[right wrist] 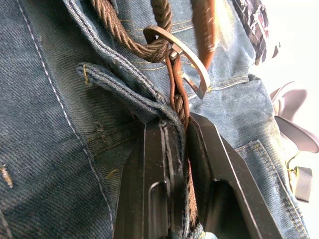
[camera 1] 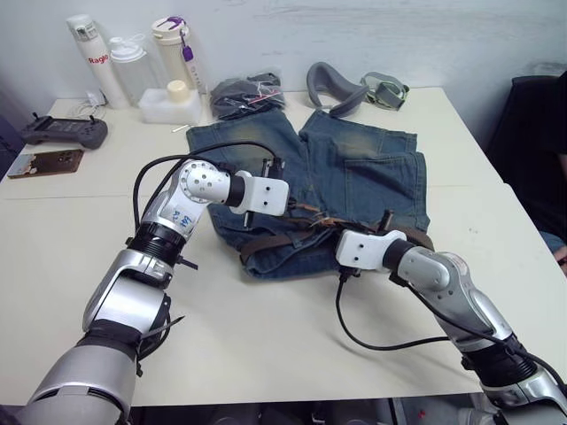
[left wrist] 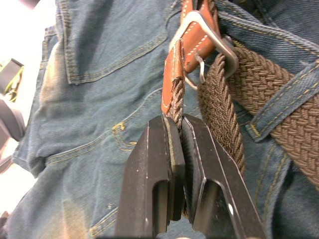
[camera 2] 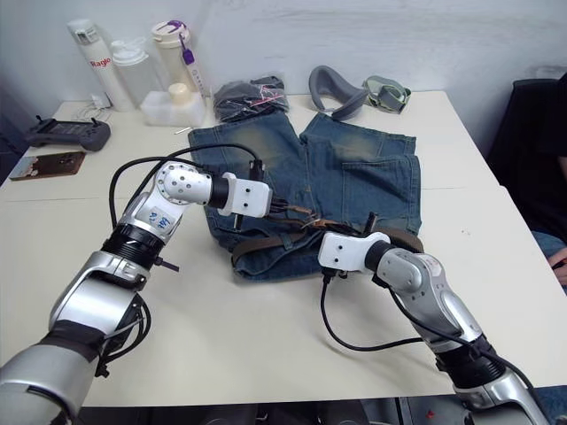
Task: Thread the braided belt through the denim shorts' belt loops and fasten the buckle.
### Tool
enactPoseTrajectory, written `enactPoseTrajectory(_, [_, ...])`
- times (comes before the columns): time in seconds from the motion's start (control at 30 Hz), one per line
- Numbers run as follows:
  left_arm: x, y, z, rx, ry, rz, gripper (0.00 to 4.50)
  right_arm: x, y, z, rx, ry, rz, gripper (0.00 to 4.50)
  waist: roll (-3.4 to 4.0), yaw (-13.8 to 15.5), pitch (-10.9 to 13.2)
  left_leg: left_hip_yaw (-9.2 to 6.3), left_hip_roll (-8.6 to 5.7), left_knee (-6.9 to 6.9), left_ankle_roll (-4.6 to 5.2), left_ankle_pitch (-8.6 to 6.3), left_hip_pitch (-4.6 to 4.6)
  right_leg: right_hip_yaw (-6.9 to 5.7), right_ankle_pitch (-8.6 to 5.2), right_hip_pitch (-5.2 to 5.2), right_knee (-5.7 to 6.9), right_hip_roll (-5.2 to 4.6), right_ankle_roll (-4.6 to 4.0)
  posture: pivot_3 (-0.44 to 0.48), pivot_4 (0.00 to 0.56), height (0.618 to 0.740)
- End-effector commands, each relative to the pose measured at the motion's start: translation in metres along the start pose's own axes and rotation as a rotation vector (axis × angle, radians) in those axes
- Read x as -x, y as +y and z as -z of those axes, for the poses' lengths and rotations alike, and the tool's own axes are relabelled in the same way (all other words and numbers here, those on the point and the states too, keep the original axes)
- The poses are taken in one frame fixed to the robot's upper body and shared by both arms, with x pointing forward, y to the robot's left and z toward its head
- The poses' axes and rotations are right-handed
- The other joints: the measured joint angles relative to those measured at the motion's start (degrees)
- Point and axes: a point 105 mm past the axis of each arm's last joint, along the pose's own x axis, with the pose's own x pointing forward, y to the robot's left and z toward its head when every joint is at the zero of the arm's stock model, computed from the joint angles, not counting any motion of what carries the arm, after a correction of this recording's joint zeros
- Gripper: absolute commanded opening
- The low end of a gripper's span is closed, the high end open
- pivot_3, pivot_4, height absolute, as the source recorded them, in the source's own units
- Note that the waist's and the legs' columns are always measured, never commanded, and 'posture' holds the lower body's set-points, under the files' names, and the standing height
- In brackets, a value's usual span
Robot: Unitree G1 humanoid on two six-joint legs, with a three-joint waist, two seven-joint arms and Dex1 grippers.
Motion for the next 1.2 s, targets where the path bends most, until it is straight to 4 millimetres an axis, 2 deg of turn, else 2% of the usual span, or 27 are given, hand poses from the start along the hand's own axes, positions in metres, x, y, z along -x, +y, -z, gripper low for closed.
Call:
enactPoseTrajectory(0.03, [0.000, 0.002, -0.011, -0.044, -0.037, -0.004, 0.00, 0.001, -0.012, -0.009, 0.024, -0.032, 0.036, 0.01, 0.00, 0.0, 0.0, 0.01, 0.00, 0.00, 0.00, 0.00, 0.00, 0.00, 0.00, 0.00, 0.00, 0.00, 0.00, 0.000, 0.150, 0.740])
enactPoseTrajectory(0.27, [-0.005, -0.001, -0.013, -0.049, -0.043, 0.014, 0.00, 0.001, -0.019, -0.016, 0.039, -0.054, 0.053, 0.01, 0.00, -0.1, 0.0, 0.03, 0.00, 0.01, -0.01, 0.00, 0.00, 0.03, 0.00, -0.03, 0.05, 0.00, 0.00, 0.000, 0.150, 0.740])
enactPoseTrajectory(0.47, [-0.013, 0.002, -0.018, -0.044, -0.062, 0.011, 0.00, 0.000, -0.017, -0.026, 0.045, -0.094, 0.048, 0.01, 0.00, -0.2, 0.0, 0.05, 0.00, 0.02, -0.01, 0.01, 0.00, 0.04, 0.00, -0.05, 0.07, 0.00, 0.00, 0.000, 0.150, 0.740])
enactPoseTrajectory(0.6, [-0.029, 0.008, -0.029, -0.010, -0.091, -0.013, 0.00, -0.001, -0.006, -0.029, 0.034, -0.107, 0.013, 0.01, 0.00, -0.2, 0.0, 0.09, 0.00, 0.03, 0.00, 0.01, 0.00, 0.06, 0.00, -0.06, 0.09, 0.00, 0.00, 0.000, 0.150, 0.740])
enactPoseTrajectory(0.8, [-0.055, -0.001, -0.039, 0.048, -0.111, 0.007, 0.00, 0.002, 0.002, -0.026, 0.013, -0.099, -0.019, 0.01, 0.00, -0.3, 0.0, 0.20, 0.00, 0.03, 0.03, 0.02, 0.01, 0.15, 0.00, -0.11, 0.18, 0.01, 0.00, 0.000, 0.150, 0.740])
enactPoseTrajectory(0.97, [-0.061, -0.001, -0.043, 0.094, -0.122, -0.004, 0.00, 0.006, 0.007, -0.023, -0.041, -0.087, -0.036, 0.01, -0.01, -0.2, 0.0, 0.27, 0.00, 0.04, 0.06, 0.04, 0.00, 0.22, 0.00, -0.14, 0.21, 0.00, 0.00, 0.000, 0.150, 0.740])
enactPoseTrajectory(1.03, [-0.062, -0.002, -0.042, 0.103, -0.118, -0.005, 0.00, 0.009, 0.005, -0.024, -0.117, -0.104, -0.027, 0.01, -0.01, -0.1, 0.0, 0.32, 0.00, 0.04, 0.06, 0.04, 0.00, 0.26, 0.00, -0.16, 0.23, 0.00, 0.00, 0.000, 0.150, 0.740])
enactPoseTrajectory(1.1, [-0.061, -0.003, -0.039, 0.114, -0.109, -0.006, 0.00, 0.015, 0.005, -0.019, -0.193, -0.107, -0.027, 1.03, -0.01, 0.0, 0.0, 0.33, 0.00, 0.04, 0.06, 0.04, 0.00, 0.28, 0.00, -0.17, 0.23, 0.01, 0.00, 0.000, 0.150, 0.740])
enactPoseTrajectory(1.13, [-0.060, -0.004, -0.037, 0.121, -0.105, -0.007, 0.00, 0.020, 0.003, -0.015, -0.223, -0.098, -0.022, 1.24, -0.01, 0.1, 0.0, 0.34, 0.00, 0.04, 0.06, 0.04, 0.00, 0.29, 0.00, -0.17, 0.23, 0.01, 0.00, 0.000, 0.150, 0.740])
enactPoseTrajectory(1.2, [-0.058, -0.006, -0.034, 0.128, -0.095, -0.009, 0.00, 0.031, -0.001, -0.005, -0.260, -0.078, 0.004, 2.21, -0.01, 0.2, 0.0, 0.36, 0.00, 0.04, 0.07, 0.03, 0.00, 0.31, 0.00, -0.17, 0.22, 0.01, 0.00, 0.000, 0.150, 0.740])
